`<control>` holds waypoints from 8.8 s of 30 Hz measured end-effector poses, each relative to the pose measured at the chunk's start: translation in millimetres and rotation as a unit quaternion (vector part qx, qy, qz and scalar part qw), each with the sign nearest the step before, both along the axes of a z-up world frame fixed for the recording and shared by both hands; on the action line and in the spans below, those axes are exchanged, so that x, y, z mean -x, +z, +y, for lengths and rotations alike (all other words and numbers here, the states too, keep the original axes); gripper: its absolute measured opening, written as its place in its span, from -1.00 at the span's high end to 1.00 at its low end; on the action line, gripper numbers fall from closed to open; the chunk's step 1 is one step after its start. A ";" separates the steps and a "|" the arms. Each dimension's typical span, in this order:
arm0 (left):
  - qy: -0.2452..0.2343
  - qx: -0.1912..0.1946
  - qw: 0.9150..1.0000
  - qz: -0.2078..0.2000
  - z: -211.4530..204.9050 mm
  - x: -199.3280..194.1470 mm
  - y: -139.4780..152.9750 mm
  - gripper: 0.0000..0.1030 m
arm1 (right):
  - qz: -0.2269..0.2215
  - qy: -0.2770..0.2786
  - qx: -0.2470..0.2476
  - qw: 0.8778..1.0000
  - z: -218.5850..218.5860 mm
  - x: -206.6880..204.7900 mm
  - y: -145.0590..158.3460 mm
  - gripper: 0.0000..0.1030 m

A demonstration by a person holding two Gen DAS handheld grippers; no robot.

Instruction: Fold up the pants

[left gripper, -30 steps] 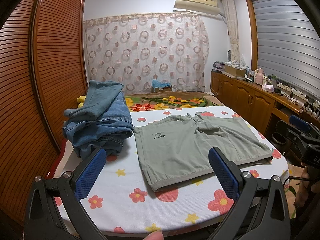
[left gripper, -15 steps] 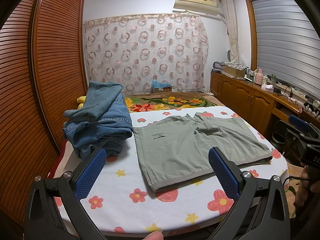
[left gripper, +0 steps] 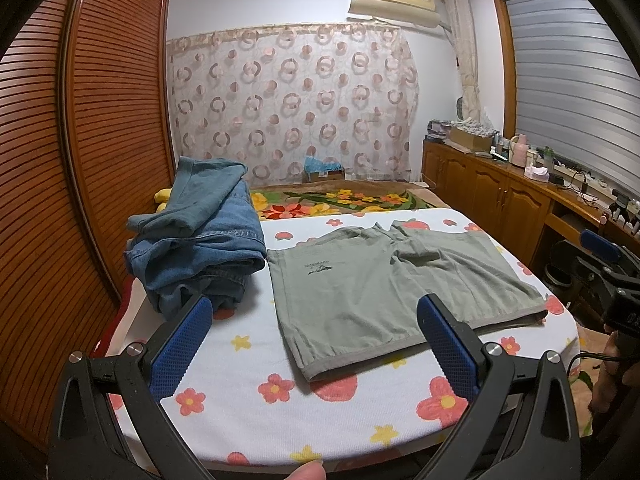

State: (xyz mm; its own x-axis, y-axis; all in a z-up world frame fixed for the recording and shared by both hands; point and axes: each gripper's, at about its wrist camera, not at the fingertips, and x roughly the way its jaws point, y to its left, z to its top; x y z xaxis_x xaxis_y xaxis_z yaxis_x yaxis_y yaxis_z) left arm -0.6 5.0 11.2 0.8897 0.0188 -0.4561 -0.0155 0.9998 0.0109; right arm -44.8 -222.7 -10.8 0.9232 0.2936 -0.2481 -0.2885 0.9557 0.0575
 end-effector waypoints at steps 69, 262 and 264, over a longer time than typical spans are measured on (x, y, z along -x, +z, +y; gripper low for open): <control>-0.074 0.051 0.983 0.161 36.2 -72.4 -120.8 0.16 | 0.153 -0.047 0.032 0.987 -22.1 -67.1 0.6 -0.21; -0.188 0.014 0.966 0.179 -24.2 -80.3 -102.3 0.56 | 0.229 0.121 0.115 0.959 21.7 -235.2 5.6 0.91; -0.194 0.015 0.966 0.171 -26.1 -78.6 -96.6 0.62 | 0.214 0.118 0.110 0.963 17.1 -231.0 17.5 0.91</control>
